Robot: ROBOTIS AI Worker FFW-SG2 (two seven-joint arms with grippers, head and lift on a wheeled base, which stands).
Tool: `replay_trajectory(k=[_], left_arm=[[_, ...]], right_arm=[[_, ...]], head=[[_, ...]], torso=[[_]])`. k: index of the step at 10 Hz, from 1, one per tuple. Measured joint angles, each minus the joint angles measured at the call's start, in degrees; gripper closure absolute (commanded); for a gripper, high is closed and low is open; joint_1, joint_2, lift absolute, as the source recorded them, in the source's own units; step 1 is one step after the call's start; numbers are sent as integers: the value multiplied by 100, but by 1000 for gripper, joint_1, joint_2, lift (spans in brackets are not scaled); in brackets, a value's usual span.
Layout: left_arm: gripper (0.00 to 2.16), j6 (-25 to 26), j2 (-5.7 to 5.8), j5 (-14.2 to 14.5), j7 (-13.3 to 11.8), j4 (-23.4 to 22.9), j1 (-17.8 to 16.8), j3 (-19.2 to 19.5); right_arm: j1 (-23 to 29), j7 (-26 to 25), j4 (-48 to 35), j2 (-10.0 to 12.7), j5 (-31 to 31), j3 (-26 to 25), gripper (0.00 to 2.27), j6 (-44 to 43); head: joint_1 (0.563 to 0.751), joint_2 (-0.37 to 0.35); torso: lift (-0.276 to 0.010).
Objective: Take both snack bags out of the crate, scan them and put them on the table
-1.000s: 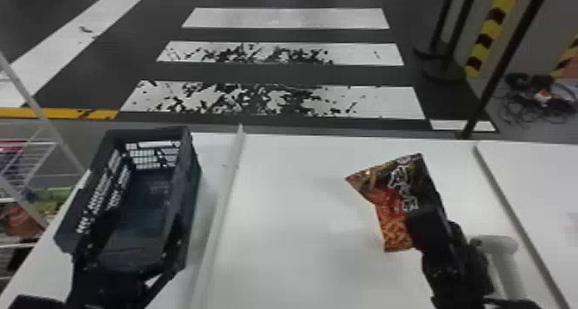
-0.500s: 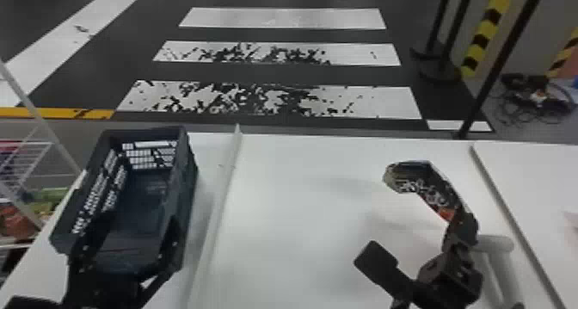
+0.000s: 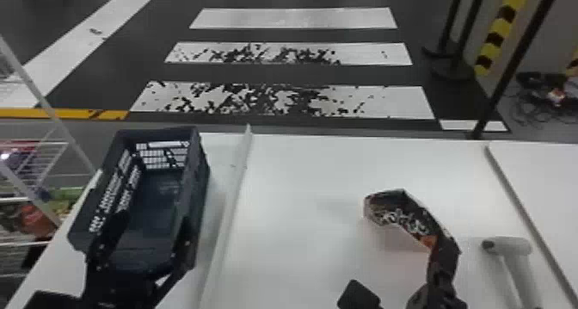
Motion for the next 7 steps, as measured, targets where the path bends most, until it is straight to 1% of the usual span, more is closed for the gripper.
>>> replay_trajectory(k=[1, 2, 3, 4, 5, 6, 7], left_arm=[[66, 0, 1, 6, 0, 15, -8, 0], [66, 0, 1, 14, 0, 50, -29, 2], [66, 0, 1, 20, 0, 76, -45, 1], [66, 0, 1, 26, 0, 100, -62, 1], [66, 0, 3, 38, 0, 115, -75, 0], [63, 0, 13, 57, 0, 134, -91, 0], [63, 0, 17, 66, 0, 149, -103, 0]], right_arm=[[77, 9, -106, -47, -126, 184, 1450, 8], [153, 47, -249, -96, -286, 360, 691, 2], [205, 189, -389, -150, -420, 453, 56, -9], [251, 294, -528, -188, -606, 492, -2, -39], [285, 492, -645, -198, -749, 483, 29, -44], [351, 719, -884, -231, -975, 411, 36, -43], [443, 1068, -1224, -267, -1262, 270, 36, -39]], head=[[695, 147], [695, 178], [695, 189], [695, 209], [695, 223], [695, 232], [695, 236]], torso=[[-92], [-92], [-92], [-92], [-92], [-92], [-92]])
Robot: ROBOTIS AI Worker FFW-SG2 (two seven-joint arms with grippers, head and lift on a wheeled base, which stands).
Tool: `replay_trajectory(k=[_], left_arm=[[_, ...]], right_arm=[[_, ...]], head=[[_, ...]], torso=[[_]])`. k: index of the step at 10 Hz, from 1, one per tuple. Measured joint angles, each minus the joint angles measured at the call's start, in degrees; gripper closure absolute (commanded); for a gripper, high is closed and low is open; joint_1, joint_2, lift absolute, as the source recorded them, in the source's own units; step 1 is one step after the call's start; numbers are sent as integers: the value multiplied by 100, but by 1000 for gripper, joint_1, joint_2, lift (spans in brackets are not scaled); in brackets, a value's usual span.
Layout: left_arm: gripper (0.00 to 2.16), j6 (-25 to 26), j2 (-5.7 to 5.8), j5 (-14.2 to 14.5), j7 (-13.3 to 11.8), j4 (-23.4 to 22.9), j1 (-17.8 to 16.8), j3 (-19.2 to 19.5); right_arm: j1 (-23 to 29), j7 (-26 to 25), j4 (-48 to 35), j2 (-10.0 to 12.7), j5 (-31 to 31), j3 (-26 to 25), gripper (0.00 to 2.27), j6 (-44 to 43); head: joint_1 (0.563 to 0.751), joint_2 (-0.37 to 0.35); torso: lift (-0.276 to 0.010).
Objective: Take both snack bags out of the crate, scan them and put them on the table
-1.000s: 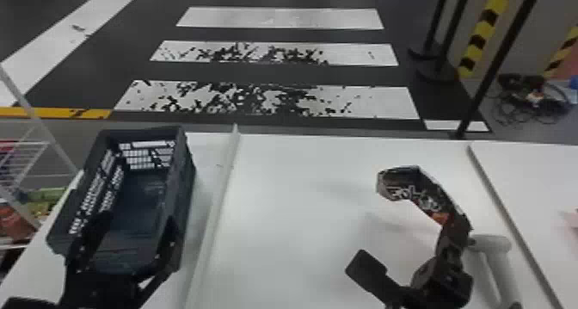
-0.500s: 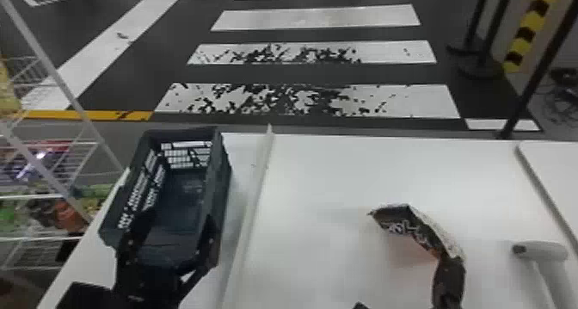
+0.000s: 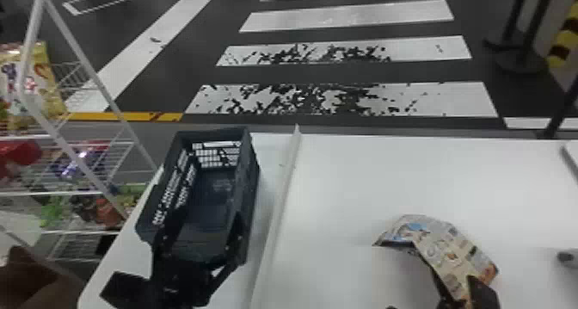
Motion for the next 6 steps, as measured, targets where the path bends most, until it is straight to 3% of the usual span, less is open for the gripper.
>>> replay_trajectory(k=[3, 6], left_arm=[[66, -17, 9, 32, 0, 69, -48, -16], [66, -32, 11, 38, 0, 79, -55, -19]], right_arm=[[244, 847, -1137, -59, -1353, -775, 36, 31], [295, 1621, -1587, 78, -3203, -1933, 43, -80]], head=[[695, 260], [695, 283]], torso=[[-92], [-92]])
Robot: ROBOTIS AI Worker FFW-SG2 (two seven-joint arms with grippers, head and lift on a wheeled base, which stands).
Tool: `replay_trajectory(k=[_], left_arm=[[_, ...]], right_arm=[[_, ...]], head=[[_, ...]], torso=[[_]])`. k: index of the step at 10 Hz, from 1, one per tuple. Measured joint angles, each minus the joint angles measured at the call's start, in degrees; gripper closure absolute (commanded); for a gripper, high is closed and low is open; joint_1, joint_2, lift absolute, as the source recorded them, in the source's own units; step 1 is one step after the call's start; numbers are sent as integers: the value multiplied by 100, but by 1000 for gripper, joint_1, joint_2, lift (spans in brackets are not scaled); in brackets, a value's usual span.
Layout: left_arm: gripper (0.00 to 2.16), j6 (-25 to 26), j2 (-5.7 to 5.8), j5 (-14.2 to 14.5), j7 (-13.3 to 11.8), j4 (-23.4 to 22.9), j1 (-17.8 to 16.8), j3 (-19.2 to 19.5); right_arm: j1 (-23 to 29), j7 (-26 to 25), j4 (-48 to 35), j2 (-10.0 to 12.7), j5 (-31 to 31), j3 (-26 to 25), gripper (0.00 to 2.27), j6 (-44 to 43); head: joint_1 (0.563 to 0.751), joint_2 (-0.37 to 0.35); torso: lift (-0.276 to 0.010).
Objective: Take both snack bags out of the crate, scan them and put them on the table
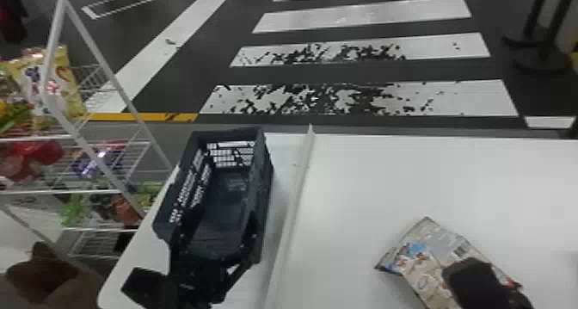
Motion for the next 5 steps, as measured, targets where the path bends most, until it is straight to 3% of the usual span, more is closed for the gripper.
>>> replay_trajectory(k=[4, 5], left_arm=[[66, 0, 1, -2, -9, -35, 25, -7], [66, 4, -1, -7, -16, -48, 32, -8]], right_arm=[[-102, 446, -4, 320, -2140, -1525, 215, -565], [-125, 535, 20, 379, -2478, -1767, 745, -651]], head=[[695, 274], [695, 267]], torso=[[-92], [-92]])
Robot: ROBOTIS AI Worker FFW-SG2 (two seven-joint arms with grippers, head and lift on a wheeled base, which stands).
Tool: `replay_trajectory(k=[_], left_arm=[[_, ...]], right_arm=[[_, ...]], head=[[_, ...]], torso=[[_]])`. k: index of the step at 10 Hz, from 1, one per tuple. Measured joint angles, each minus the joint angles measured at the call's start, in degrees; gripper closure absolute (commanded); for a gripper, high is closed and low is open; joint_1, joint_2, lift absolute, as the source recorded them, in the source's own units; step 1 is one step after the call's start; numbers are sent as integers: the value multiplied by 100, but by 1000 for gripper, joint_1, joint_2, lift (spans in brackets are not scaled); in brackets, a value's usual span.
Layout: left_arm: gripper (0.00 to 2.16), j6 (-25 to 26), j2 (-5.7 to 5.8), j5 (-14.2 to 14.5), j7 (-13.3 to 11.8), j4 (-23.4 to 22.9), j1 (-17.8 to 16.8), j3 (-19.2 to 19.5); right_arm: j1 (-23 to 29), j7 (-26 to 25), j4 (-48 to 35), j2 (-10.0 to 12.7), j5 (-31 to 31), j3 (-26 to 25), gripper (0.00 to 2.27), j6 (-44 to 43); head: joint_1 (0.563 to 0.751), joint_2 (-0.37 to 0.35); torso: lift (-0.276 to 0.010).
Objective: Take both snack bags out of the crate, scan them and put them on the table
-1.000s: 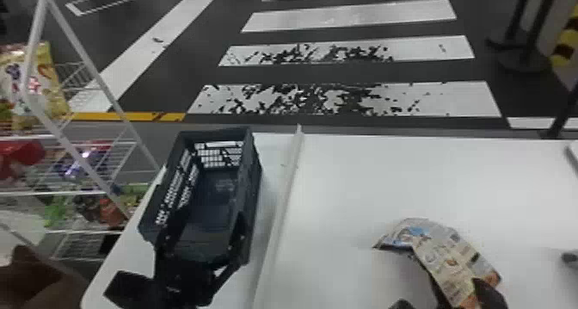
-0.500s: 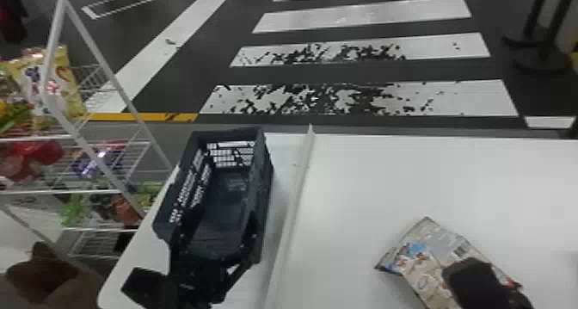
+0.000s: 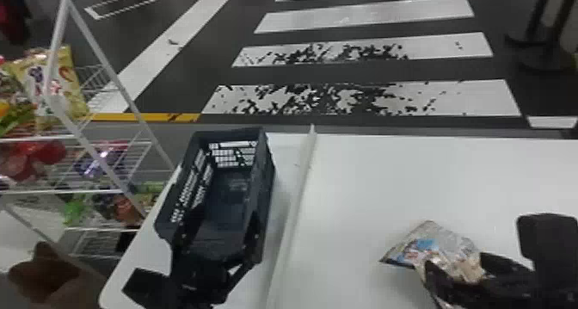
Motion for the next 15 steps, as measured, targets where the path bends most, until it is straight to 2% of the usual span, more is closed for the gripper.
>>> replay_trajectory(k=[1, 2, 3, 5, 7, 11, 15], left_arm=[[66, 4, 0, -4, -2, -4, 6, 0], [66, 8, -1, -9, -2, -5, 9, 0], [66, 10, -6, -15, -2, -6, 10, -3], [66, 10, -15, -19, -10, -2, -8, -24], [66, 21, -26, -25, -10, 19, -20, -39], [66, 28, -35, -28, -10, 32, -17, -44], [66, 28, -44, -37, -10, 50, -25, -44]], right_arm=[[-11, 153, 37, 38, -200, -161, 1784, -66], [-18, 199, 87, 69, -357, -276, 2253, -101], [-25, 256, 150, 104, -429, -336, 2253, -126], [-17, 881, 375, 120, -497, -437, 2253, -332], [-64, 1244, 755, 194, -535, -456, 2253, -745], [-324, 1448, 1499, 338, -514, -367, 2253, -1533], [-533, 1843, 1890, 380, -325, -300, 2253, -1250]], head=[[695, 265], [695, 262], [695, 261], [695, 275], [695, 285], [695, 292], [695, 312]], torso=[[-92], [-92], [-92], [-92], [-92], [-92], [-92]])
